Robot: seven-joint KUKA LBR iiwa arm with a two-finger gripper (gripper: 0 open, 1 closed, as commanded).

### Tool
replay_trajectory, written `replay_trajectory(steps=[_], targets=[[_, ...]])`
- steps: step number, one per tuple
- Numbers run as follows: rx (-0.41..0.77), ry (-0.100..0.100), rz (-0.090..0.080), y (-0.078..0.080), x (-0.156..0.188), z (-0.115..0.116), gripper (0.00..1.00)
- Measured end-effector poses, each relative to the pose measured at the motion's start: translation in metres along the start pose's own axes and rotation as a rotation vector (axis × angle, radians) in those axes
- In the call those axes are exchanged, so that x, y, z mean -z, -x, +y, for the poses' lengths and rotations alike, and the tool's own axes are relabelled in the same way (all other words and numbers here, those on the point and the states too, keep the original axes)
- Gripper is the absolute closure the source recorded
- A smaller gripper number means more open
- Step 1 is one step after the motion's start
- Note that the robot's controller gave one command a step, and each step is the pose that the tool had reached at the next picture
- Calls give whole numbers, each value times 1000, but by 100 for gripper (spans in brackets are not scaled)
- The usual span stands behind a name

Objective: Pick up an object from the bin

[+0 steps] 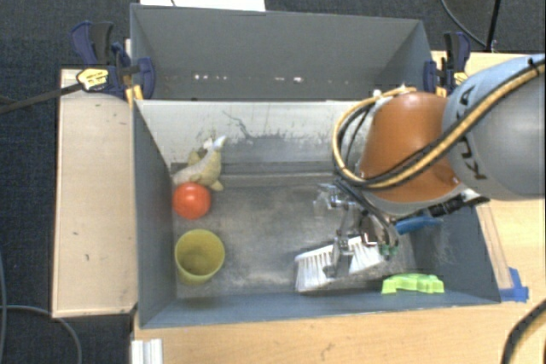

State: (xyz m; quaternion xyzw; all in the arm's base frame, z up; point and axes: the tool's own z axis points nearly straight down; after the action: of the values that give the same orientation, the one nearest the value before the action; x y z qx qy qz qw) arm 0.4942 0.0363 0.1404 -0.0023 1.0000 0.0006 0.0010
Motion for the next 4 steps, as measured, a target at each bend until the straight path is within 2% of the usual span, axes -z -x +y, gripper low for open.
replay_trajectory(steps=[1,2,3,4], targets=[[-1,0,0,0,0,0,0],[62,-2,-7,4,-23,14,0],[298,3,2,-1,-60,7,0],[320,0,-1,-3,-69,-43,0]])
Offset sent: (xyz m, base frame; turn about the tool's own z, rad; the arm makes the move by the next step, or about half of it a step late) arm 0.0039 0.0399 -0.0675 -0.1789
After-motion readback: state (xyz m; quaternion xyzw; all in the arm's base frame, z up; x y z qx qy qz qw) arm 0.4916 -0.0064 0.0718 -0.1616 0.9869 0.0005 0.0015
